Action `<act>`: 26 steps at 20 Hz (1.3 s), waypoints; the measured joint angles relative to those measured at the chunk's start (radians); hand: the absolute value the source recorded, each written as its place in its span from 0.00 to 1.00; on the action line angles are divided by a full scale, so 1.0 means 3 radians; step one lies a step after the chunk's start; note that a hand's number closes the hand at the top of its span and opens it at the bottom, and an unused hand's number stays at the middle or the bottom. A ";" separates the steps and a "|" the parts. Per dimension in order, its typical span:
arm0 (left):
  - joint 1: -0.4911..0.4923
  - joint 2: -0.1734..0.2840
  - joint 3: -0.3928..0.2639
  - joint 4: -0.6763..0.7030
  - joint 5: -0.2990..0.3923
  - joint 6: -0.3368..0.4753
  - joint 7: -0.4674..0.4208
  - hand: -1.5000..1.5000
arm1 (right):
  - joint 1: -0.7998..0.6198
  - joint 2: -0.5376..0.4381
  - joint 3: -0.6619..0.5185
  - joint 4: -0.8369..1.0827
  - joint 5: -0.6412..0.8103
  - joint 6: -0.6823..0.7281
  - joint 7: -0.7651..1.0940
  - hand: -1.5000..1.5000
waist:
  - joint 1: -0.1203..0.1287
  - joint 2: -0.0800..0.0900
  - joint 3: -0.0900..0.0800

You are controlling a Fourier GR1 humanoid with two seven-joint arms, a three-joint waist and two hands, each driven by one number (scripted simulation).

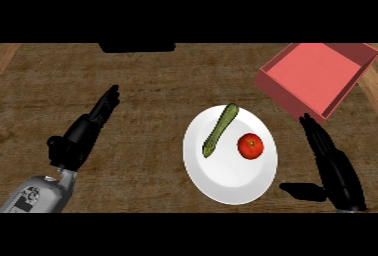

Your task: Pick the tomato from the plate and place it in the cardboard box

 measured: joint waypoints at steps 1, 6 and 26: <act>-0.0011 -0.0021 -0.0017 0.0007 -0.0010 0.0000 0.0009 0.50 | 0.0032 -0.0036 0.0073 -0.0075 0.0223 -0.0052 0.0103 0.00 | -0.0002 -0.0003 0.0000; -0.0026 -0.0127 -0.0089 0.0062 -0.0056 -0.0025 -0.0004 0.50 | 0.0137 -0.0255 0.0284 -0.0831 0.1010 0.0255 0.0984 0.00 | 0.0002 -0.0010 0.0002; -0.0042 -0.0461 0.0002 0.0146 -0.0400 -0.0220 -0.0041 0.50 | -0.0601 0.0764 0.0474 -0.1624 0.0838 0.2285 0.2908 0.00 | 0.0143 0.0025 0.0021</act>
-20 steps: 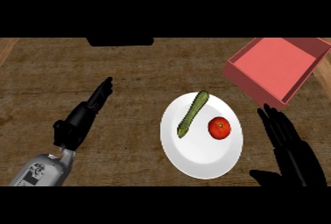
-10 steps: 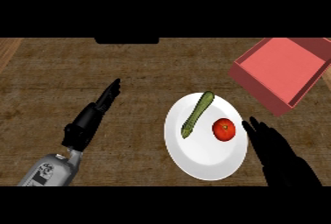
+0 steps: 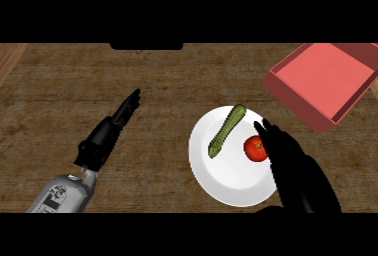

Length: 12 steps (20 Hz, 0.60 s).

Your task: Pick the tomato from the plate and place it in the cardboard box

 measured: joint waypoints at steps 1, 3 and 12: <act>0.0005 -0.0022 0.0012 0.0006 -0.0023 -0.0010 0.0019 0.50 | -0.0003 0.0047 0.0006 0.0073 0.0048 0.0004 -0.0017 0.00 | -0.0001 0.0000 0.0000; 0.0026 -0.0013 0.0056 -0.0064 -0.0035 -0.0055 0.0072 0.50 | -0.0035 0.0082 -0.0087 0.0209 0.0025 0.0053 -0.0067 0.00 | 0.0001 0.0000 0.0001; 0.0058 -0.0176 0.0221 -0.0075 -0.0183 -0.0224 0.0116 0.50 | -0.0028 0.0388 -0.0205 0.0778 0.0268 0.0113 -0.0242 0.00 | -0.0004 0.0000 0.0003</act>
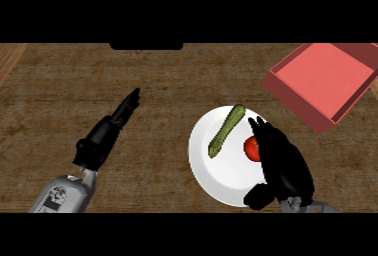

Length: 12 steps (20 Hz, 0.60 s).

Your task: Pick the tomato from the plate and place it in the cardboard box

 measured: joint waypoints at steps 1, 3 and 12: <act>-0.0004 -0.0027 0.0022 -0.0003 -0.0037 -0.0007 0.0016 0.50 | -0.0008 0.0031 -0.0044 0.0035 0.0021 -0.0004 -0.0046 0.00 | -0.0001 0.0000 0.0000; 0.0042 -0.0085 0.0031 -0.0069 -0.0100 -0.0015 0.0073 0.50 | 0.0014 0.0047 -0.0097 0.0109 0.0091 -0.0028 -0.0181 0.00 | -0.0001 -0.0001 0.0000; 0.0023 -0.0208 0.0264 0.0003 -0.0245 -0.0224 0.0037 0.50 | 0.0086 0.0193 -0.0230 0.0307 0.0339 0.0049 -0.0452 0.00 | -0.0006 0.0000 0.0000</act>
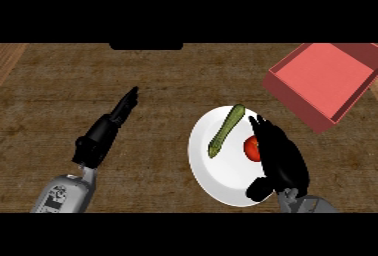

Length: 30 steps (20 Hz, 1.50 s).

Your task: Pick the tomato from the plate and place it in the cardboard box

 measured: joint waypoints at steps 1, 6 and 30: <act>0.0034 -0.0009 0.0004 -0.0027 -0.0019 -0.0018 0.0006 0.50 | 0.0023 -0.0016 -0.0042 -0.0020 -0.0020 0.0055 -0.0029 0.00 | 0.0001 0.0000 0.0000; 0.0024 -0.0122 0.0080 0.0010 -0.0122 -0.0093 -0.0013 0.50 | 0.0083 0.0134 -0.0058 0.0101 0.0094 0.0101 -0.0100 0.00 | 0.0000 0.0000 0.0000; 0.0085 -0.0385 0.0296 -0.0111 -0.0363 -0.0328 0.0085 0.50 | 0.0003 0.0294 -0.0399 0.0911 0.0524 -0.0028 -0.0687 1.00 | 0.0003 -0.0035 -0.0029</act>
